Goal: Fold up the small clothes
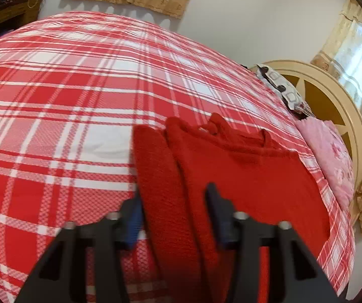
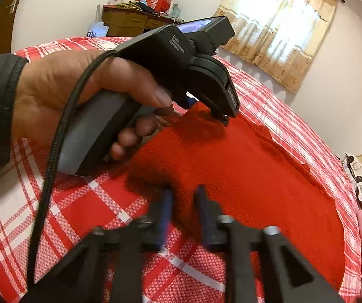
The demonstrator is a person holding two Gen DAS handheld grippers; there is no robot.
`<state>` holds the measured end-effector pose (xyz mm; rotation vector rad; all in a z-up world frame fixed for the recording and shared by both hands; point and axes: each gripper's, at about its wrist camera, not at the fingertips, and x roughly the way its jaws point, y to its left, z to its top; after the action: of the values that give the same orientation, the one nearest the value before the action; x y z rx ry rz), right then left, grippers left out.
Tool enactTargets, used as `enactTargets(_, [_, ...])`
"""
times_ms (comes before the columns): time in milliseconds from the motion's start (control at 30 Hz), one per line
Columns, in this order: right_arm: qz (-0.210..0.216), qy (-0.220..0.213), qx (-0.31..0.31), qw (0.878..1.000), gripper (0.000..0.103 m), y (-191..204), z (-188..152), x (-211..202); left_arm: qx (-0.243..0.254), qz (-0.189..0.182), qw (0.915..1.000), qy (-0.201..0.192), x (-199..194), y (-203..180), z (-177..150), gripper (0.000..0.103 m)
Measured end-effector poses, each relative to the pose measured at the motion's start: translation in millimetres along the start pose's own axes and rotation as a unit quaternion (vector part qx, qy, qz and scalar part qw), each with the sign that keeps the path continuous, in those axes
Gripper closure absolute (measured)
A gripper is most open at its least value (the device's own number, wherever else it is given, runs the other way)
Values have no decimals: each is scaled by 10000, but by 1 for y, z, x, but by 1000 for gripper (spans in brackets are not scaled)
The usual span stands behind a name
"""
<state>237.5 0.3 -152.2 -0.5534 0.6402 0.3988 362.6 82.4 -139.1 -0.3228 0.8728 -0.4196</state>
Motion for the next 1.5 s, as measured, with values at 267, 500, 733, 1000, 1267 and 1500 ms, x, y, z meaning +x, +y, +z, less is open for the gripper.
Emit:
enactTargets(267, [184,-177,238,9994,96,-13,-4,-16,-265,-335,9991,74,-1,7,3,86])
enactTargets(500, [275,-229,473,9982,96,-25,-17,-29,-672,-599,9958,181,0,13,7,87])
enactTargets(733, [220,-316,590,9975,97,-41,-20,-38,-783,-796,9936,153,-6,4,14,88])
enactTargets(1000, [153,-431,1140,9924,97,-84,-39,-60,-673,-1108,9916,24,-14,-27,26,88])
enactTargets(1267, [-22,-511,1436,9883,97,-110,-58,-73,-346,-1326,9904,-155,-14,-78,40,88])
enactTargets(1500, [-7,-487,1745,9835,97,-127,-72,-79,-115,-1335,9910,-72,-1,-108,42,89])
